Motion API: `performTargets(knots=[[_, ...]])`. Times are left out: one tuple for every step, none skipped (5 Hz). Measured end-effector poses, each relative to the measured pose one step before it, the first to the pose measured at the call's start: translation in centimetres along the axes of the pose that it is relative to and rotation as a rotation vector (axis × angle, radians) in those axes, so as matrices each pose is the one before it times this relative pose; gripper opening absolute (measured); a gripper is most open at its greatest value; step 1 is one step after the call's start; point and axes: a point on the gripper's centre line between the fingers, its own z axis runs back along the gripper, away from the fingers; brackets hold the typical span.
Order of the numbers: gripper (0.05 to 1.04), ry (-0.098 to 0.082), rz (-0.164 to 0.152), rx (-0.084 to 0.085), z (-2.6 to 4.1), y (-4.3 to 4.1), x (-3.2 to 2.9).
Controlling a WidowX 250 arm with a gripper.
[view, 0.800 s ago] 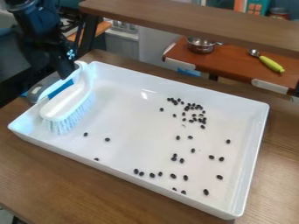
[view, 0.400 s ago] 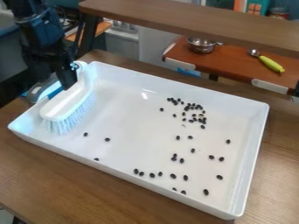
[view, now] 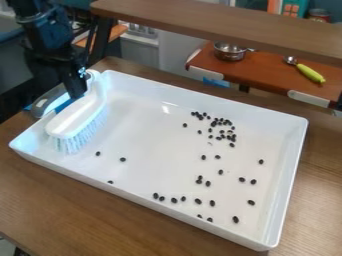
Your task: Sweep into pile
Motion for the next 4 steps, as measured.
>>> performTargets(knots=[[1.0, 0.0111, 0.0101, 0.0241, 0.006, 0.382, -0.178], [1.0, 0.0297, 0.0434, 0.0814, -0.629, 1.446, -0.076], [1.0, 0.0076, 0.0159, 0.0391, -0.392, 0.464, 0.288], [1.001, 0.0131, 0.0111, 0.0142, -0.645, 0.304, 0.096]])
